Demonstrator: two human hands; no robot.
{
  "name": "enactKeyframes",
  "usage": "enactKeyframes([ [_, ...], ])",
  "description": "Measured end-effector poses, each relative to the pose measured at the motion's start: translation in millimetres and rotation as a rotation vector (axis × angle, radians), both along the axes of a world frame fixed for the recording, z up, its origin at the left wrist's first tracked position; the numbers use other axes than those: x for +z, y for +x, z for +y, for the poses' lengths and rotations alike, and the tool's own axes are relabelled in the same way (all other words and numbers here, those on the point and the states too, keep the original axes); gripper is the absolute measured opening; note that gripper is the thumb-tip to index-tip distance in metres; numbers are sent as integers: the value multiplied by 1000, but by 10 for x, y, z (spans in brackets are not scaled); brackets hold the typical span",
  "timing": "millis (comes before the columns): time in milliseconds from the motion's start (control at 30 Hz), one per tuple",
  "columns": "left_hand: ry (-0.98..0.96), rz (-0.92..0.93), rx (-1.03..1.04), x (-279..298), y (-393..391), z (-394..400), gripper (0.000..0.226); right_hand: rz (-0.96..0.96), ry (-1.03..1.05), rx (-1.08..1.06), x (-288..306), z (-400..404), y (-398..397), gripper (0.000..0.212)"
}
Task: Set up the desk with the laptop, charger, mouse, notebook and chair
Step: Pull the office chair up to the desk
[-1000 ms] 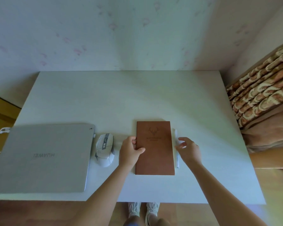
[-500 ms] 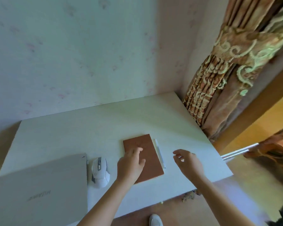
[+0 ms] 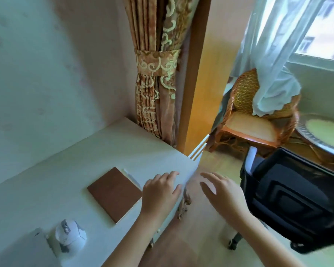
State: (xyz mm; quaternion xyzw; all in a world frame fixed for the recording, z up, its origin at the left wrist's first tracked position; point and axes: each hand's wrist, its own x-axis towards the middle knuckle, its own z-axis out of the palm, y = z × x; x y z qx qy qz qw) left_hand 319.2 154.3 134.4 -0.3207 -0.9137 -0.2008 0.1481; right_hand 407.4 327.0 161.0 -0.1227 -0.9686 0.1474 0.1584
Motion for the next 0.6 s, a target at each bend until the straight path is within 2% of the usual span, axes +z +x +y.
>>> enactKeyframes([
  [167,-41,38,-188,75,288,706,35,7,95,-195,40,599,553,28],
  [300,-29,16,-329,49,465,1395,38,25,94,-329,76,1125,946,30],
  [500,26,87,-487,109,852,2714,43,63,152,-464,21,2242,1516,36],
  [600,-19,90,-547,120,1023,3419,52,96,171,-518,-35,2856,1701,39],
])
